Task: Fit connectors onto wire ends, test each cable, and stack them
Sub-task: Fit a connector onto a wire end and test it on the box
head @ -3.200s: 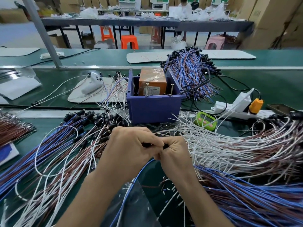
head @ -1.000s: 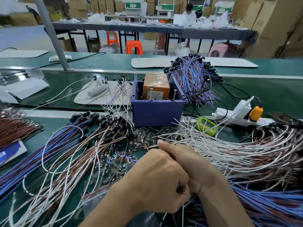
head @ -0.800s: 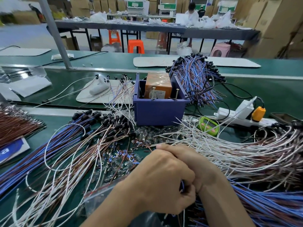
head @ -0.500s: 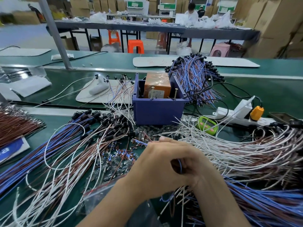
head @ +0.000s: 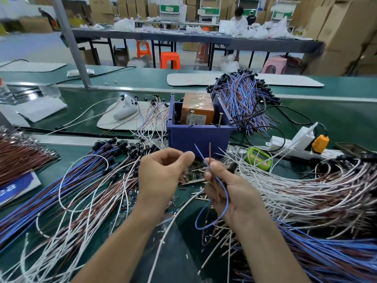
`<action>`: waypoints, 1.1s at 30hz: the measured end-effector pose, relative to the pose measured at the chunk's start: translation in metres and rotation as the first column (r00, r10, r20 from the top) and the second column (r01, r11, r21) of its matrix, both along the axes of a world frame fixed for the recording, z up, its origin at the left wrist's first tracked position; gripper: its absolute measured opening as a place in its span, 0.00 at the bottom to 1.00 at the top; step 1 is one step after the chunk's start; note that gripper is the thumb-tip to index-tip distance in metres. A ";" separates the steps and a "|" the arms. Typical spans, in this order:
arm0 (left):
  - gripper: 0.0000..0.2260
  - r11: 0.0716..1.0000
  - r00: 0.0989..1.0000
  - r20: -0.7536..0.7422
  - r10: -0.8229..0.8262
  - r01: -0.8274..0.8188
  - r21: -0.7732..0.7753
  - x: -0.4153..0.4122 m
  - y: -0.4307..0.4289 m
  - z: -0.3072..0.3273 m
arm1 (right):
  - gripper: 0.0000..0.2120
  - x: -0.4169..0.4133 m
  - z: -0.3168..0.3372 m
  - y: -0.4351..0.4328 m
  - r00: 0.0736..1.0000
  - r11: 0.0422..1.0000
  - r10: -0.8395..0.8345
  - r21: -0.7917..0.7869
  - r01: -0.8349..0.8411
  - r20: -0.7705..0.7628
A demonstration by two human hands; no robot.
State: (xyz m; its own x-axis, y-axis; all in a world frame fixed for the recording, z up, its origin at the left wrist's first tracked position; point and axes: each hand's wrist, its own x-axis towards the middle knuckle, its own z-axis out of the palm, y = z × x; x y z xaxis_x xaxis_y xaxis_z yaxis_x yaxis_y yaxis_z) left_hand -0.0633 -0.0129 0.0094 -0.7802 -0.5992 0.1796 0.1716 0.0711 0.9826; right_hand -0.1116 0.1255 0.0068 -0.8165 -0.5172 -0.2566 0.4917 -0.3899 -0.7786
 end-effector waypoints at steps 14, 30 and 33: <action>0.06 0.875 0.959 0.012 -0.283 0.254 0.413 -0.005 0.007 -0.007 | 0.16 0.003 -0.005 -0.014 0.910 0.934 -0.215 0.198 0.298 -0.355; 0.10 0.976 0.991 0.090 0.102 -0.117 0.186 -0.017 -0.021 0.009 | 0.05 -0.023 0.025 -0.003 0.884 0.879 -0.411 0.158 0.449 -0.224; 0.08 0.978 0.978 0.050 0.201 -0.203 0.050 -0.023 -0.018 0.012 | 0.07 -0.037 0.026 -0.007 0.863 0.838 -0.454 0.222 0.498 -0.224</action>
State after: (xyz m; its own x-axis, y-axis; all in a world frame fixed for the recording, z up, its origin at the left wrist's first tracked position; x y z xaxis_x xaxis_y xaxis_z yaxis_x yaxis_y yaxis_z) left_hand -0.0862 -0.0308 0.0213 -0.6485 -0.7532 0.1105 0.1152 0.0464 0.9923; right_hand -0.1482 0.1185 0.0324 -0.9843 0.0148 -0.1759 0.1624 -0.3138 -0.9355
